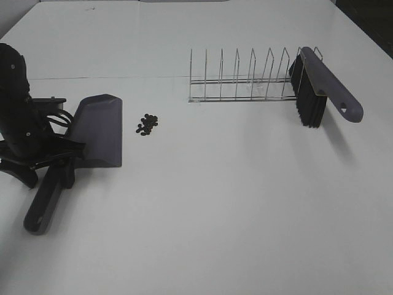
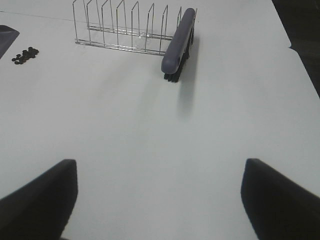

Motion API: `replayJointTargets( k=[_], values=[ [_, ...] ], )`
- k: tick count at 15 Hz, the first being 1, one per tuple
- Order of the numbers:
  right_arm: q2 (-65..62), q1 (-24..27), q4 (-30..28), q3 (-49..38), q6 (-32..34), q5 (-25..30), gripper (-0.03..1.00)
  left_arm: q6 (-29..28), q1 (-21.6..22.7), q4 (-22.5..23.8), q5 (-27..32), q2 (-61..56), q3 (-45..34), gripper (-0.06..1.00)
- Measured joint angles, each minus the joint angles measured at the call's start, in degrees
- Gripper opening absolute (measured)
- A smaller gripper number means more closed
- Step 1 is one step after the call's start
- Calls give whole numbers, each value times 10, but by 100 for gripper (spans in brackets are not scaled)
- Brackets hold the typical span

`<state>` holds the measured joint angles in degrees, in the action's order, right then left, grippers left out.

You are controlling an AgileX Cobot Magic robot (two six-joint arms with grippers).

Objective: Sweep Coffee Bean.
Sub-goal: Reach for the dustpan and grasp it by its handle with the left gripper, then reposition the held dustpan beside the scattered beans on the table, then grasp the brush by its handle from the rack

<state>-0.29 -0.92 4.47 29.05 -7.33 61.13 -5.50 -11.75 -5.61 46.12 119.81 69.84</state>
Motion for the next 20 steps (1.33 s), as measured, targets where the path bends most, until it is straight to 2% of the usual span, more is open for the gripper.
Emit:
replayJointTargets(
  k=[3,4,8,10,14,15,17,19,20],
  values=[
    [0,0,0,0,0,0,82,-1,0,1,-3,1,1,30],
    [0,0,0,0,0,0,82,-2,0,1,-2,1,3,27],
    [0,0,0,0,0,0,82,-36,0,2,1,-15,3,26],
    [0,0,0,0,0,0,82,-46,0,1,5,-75,3,26],
    [28,0,-6,3,9,-7,82,-53,0,2,25,-110,3,26],
    [58,0,-11,8,10,-35,82,-53,0,5,30,-110,3,26],
    [153,0,-13,21,10,-129,82,-53,0,8,30,-110,3,26],
    [268,0,-13,51,10,-212,77,-53,0,8,31,-110,3,26],
    [333,0,-13,77,10,-231,73,-53,0,8,31,-110,3,26]
  ],
)
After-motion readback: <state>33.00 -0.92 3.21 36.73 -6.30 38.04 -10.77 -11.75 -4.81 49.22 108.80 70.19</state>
